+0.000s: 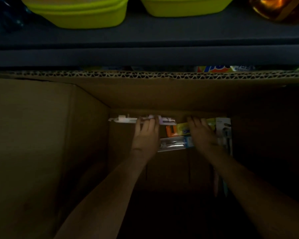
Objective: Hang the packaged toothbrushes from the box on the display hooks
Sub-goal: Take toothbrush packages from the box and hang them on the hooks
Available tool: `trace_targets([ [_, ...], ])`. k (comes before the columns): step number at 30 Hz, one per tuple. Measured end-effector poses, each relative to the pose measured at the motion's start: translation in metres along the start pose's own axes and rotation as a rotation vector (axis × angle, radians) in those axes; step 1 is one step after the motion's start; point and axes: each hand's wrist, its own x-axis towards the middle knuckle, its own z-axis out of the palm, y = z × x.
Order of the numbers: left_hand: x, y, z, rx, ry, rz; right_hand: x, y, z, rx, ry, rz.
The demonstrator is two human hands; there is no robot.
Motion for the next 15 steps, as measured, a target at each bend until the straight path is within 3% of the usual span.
trace_targets([
  [2, -0.003, -0.003, 0.001, 0.033, -0.005, 0.018, 0.002, -0.001, -0.001, -0.041, -0.009, -0.038],
  [6, 0.006, -0.015, 0.003, 0.02, -0.168, 0.009, 0.003, 0.006, -0.008, -0.168, -0.017, -0.136],
  [12, 0.0, -0.022, 0.006, 0.09, -0.079, 0.065, -0.002, 0.007, -0.014, -0.285, -0.036, -0.228],
  [15, -0.006, -0.019, 0.007, 0.012, -0.239, 0.071, -0.005, 0.006, -0.013, -0.277, -0.046, -0.235],
])
